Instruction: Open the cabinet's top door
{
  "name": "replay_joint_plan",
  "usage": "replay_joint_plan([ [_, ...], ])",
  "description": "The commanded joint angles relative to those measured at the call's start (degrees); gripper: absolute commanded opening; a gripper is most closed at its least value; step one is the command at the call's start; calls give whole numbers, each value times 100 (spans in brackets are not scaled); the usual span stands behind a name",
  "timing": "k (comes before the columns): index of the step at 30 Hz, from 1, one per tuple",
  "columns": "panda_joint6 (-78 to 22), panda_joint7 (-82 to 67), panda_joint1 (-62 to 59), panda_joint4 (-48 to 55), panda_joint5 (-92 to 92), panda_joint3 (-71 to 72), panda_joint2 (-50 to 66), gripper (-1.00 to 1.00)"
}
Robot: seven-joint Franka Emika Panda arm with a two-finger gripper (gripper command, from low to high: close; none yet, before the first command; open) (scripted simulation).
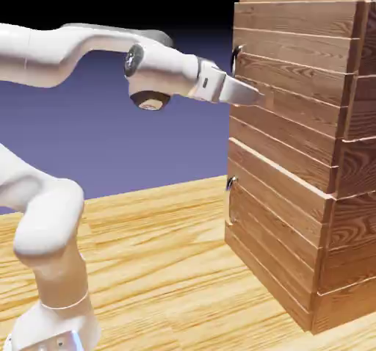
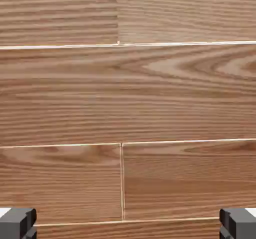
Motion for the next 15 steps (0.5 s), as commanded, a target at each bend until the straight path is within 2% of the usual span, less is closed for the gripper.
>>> replay_joint_plan([
  [1, 10, -183, -62, 47, 250, 81, -34, 0],
  [15, 154, -2740, -929, 711, 3739, 1220, -515, 0],
])
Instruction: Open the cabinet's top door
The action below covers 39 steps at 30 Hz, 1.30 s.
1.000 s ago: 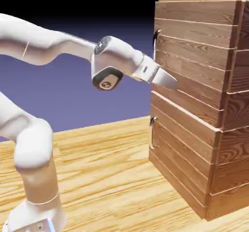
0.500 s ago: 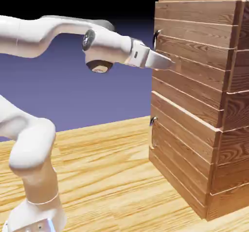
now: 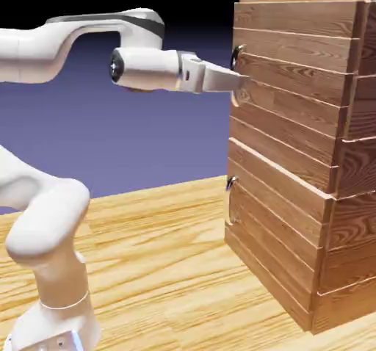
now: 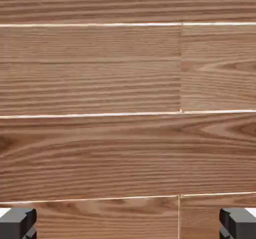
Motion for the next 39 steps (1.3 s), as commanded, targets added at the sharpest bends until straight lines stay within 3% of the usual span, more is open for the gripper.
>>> replay_joint_plan([
  [1, 10, -183, -62, 47, 250, 81, -34, 0],
  [17, 174, -3094, -1049, 803, 4222, 1378, -582, 0],
  [23, -115, -3148, -2024, 1406, 4329, 1930, -161, 0],
  [24, -115, -3149, -2024, 1406, 4329, 1930, -161, -100],
  [39, -811, -2989, 883, -301, 2891, -192, -353, -100],
])
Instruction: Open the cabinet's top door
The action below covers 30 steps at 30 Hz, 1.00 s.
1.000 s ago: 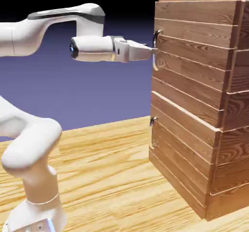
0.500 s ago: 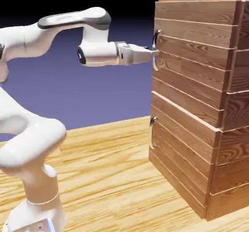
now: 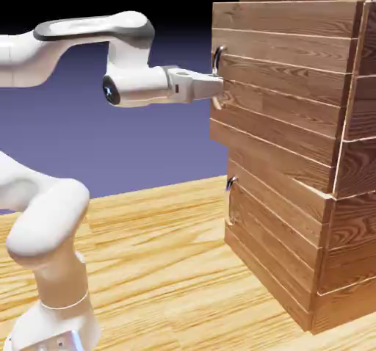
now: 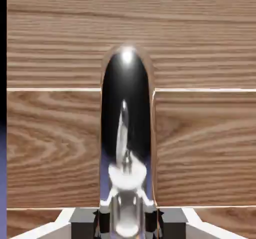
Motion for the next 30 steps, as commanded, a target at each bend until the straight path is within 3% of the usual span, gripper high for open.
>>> replay_joint_plan([
  [1, -22, 35, 208, -111, -137, -163, -44, -100],
  [12, -5, 586, 2493, -1200, -1969, -2001, -808, -100],
  [23, 848, 1757, 4709, -1993, -4420, -3519, -1862, -100],
  [30, 541, 3350, 4671, -2509, -6165, -3680, -2419, -100],
])
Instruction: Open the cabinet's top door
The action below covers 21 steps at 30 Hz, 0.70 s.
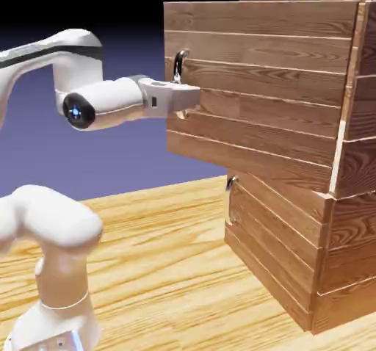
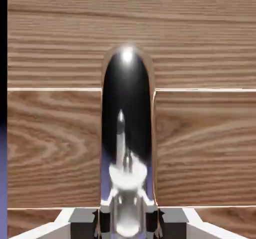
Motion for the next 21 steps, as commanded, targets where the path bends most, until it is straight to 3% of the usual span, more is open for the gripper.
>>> replay_joint_plan([
  [1, -193, 236, -140, -84, -248, -17, -123, -100],
  [11, -2666, 1500, -1520, -565, -2355, -1089, -1501, -100],
  [21, -5064, 1645, -2290, -134, -4067, -3117, -1935, -100],
])
